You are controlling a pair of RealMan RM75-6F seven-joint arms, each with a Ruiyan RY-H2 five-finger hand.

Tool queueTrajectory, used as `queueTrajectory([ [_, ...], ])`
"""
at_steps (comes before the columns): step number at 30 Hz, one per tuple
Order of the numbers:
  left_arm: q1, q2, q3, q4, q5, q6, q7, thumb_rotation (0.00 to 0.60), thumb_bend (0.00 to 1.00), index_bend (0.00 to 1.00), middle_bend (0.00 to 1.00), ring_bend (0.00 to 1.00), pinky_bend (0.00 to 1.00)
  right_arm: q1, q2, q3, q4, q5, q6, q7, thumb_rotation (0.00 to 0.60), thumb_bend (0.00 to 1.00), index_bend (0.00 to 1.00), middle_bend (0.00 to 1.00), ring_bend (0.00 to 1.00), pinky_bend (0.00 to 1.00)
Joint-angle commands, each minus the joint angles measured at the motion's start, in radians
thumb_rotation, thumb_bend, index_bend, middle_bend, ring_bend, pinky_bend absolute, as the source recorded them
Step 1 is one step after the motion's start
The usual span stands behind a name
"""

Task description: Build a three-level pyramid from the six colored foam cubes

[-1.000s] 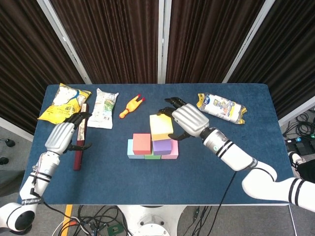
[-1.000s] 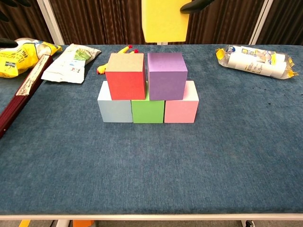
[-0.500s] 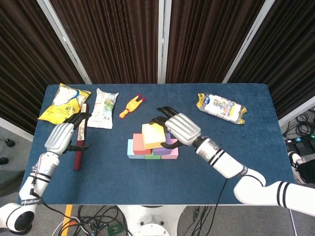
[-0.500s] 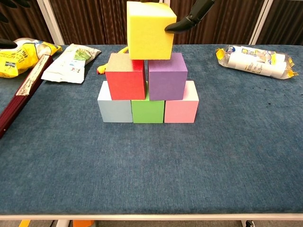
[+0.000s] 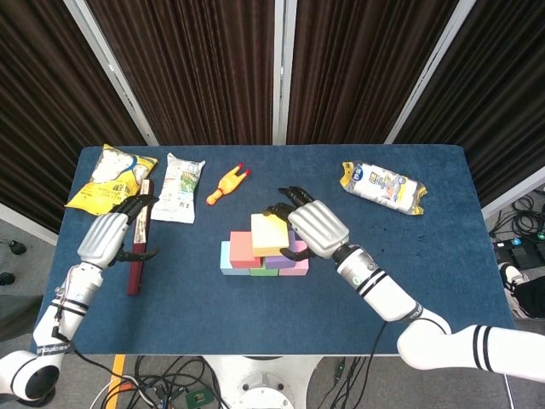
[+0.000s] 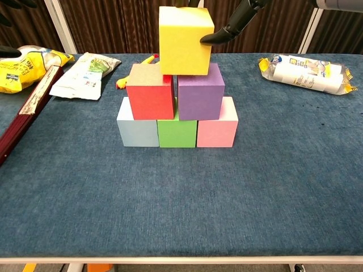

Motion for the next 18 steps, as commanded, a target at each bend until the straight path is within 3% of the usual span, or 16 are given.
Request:
queueTrajectory([
  [1, 0.001, -0.001, 0.0, 0.002, 0.002, 0.002, -0.003, 0.6, 0.17, 0.17, 0.12, 0.09, 0.23, 0.012, -0.014, -0.005, -0.021, 0.036, 0.022, -0.031, 0.6, 0.21, 0.24, 0.33, 0.04, 0.01],
  [18, 0.004, -0.005, 0.001, 0.016, 0.012, 0.002, -0.024, 0.6, 0.17, 0.17, 0.12, 0.09, 0.23, 0.035, -0.019, -0.025, -0.053, 0.101, 0.051, -0.084, 0.6, 0.21, 0.24, 0.32, 0.04, 0.0],
])
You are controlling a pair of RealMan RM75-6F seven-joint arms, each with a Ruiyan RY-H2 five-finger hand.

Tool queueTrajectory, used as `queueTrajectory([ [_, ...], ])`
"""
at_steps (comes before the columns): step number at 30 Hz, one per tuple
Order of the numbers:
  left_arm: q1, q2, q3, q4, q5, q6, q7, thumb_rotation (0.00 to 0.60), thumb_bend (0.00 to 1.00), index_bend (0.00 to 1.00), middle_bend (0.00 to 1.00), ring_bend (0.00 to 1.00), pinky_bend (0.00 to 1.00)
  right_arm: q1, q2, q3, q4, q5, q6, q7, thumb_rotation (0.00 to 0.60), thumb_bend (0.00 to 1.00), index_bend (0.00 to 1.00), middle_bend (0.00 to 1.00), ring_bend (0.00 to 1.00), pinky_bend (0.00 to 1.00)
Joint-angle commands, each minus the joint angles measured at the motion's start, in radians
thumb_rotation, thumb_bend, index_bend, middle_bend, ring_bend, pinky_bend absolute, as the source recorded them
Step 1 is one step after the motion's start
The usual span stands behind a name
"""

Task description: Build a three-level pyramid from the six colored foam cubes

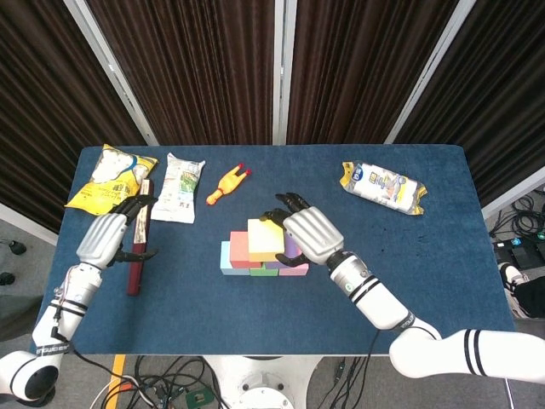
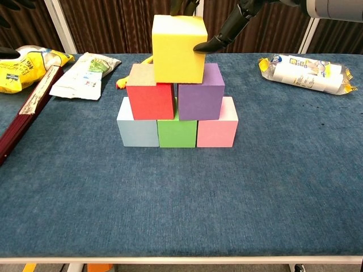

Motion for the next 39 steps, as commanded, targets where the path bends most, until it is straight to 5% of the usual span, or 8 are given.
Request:
queueTrajectory([
  [1, -0.002, -0.001, -0.001, 0.003, -0.001, -0.002, -0.002, 0.6, 0.17, 0.17, 0.12, 0.09, 0.23, 0.003, 0.0, -0.001, 0.0, 0.003, 0.0, -0.002, 0.6, 0.21, 0.24, 0.32, 0.04, 0.0],
  [10, 0.002, -0.001, -0.001, 0.003, 0.001, 0.002, -0.008, 0.6, 0.17, 0.17, 0.12, 0.09, 0.23, 0.014, -0.002, -0.009, 0.004, 0.013, -0.004, -0.007, 0.6, 0.21, 0.2, 0.29, 0.03, 0.0],
  [19, 0.004, -0.003, -0.001, 0.005, 0.004, 0.006, -0.011, 0.6, 0.17, 0.17, 0.12, 0.09, 0.23, 0.021, 0.006, -0.014, 0.003, 0.016, -0.015, 0.002, 0.6, 0.21, 0.0, 0.2, 0.01, 0.0],
  [39, 0.012, 0.0, -0.009, 0.014, -0.006, 0.023, -0.012, 0.6, 0.17, 0.17, 0.12, 0.09, 0.23, -0.033, 0.066, -0.008, -0.049, -0.045, 0.041, 0.075, 0.6, 0.1, 0.0, 0.08, 0.0, 0.0],
])
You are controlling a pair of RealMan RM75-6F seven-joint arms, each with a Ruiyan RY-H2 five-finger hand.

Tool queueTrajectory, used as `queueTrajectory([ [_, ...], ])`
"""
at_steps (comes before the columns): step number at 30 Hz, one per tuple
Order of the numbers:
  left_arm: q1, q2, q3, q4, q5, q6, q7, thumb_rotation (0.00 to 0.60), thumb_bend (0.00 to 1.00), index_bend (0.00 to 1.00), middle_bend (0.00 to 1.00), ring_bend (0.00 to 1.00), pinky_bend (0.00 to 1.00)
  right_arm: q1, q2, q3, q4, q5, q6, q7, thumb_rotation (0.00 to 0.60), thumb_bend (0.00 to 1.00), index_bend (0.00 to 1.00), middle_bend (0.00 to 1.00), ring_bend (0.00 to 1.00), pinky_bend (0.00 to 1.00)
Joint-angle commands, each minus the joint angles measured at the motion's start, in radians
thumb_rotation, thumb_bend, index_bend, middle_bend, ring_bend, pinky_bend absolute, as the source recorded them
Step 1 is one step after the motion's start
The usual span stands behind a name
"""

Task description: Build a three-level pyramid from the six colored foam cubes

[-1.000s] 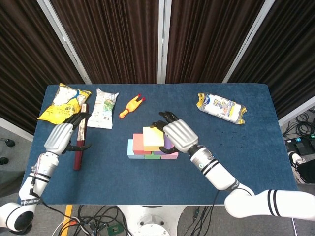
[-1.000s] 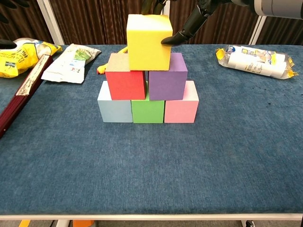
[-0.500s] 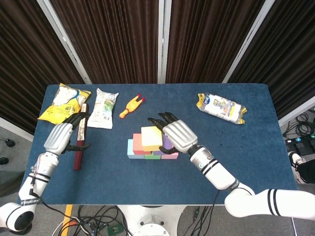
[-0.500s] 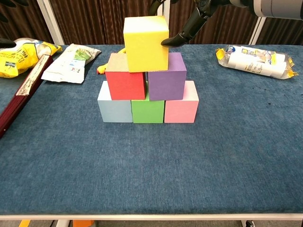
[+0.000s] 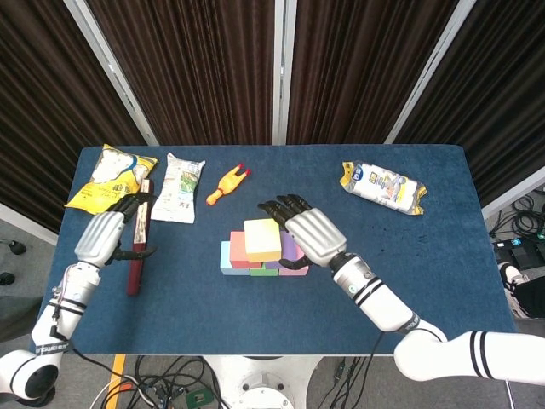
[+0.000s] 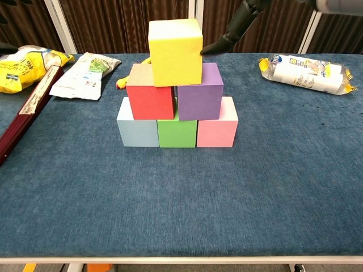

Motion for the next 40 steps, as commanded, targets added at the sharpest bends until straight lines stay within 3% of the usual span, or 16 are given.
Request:
queueTrajectory([
  [1, 0.008, 0.002, -0.003, 0.007, -0.009, 0.015, 0.009, 0.6, 0.17, 0.17, 0.12, 0.09, 0.23, -0.039, 0.032, 0.008, -0.018, -0.032, 0.042, 0.037, 0.6, 0.1, 0.0, 0.08, 0.0, 0.0],
  [7, 0.037, -0.007, -0.019, 0.057, -0.073, 0.077, 0.077, 0.6, 0.17, 0.17, 0.12, 0.09, 0.22, -0.16, 0.088, -0.001, -0.004, -0.112, 0.165, 0.139, 0.6, 0.12, 0.0, 0.15, 0.0, 0.02],
  [11, 0.065, -0.023, -0.019, 0.12, -0.115, 0.135, 0.159, 0.6, 0.17, 0.17, 0.12, 0.09, 0.21, -0.258, 0.108, -0.029, 0.061, -0.152, 0.241, 0.225, 0.6, 0.22, 0.05, 0.23, 0.06, 0.11],
  [19, 0.133, -0.008, 0.026, 0.183, -0.156, 0.181, 0.27, 0.6, 0.17, 0.17, 0.12, 0.09, 0.19, -0.394, 0.159, -0.109, 0.204, -0.279, 0.263, 0.4, 0.6, 0.24, 0.09, 0.2, 0.05, 0.09],
  [32, 0.31, 0.029, 0.139, 0.037, -0.022, 0.349, 0.239, 0.6, 0.16, 0.17, 0.12, 0.09, 0.19, -0.63, 0.173, -0.228, 0.335, -0.469, 0.456, 0.562, 0.6, 0.21, 0.03, 0.14, 0.0, 0.01],
  [40, 0.392, -0.02, 0.181, -0.006, 0.044, 0.453, 0.301, 0.6, 0.16, 0.17, 0.12, 0.09, 0.18, -0.73, 0.142, -0.247, 0.363, -0.52, 0.56, 0.598, 0.6, 0.21, 0.03, 0.15, 0.0, 0.0],
])
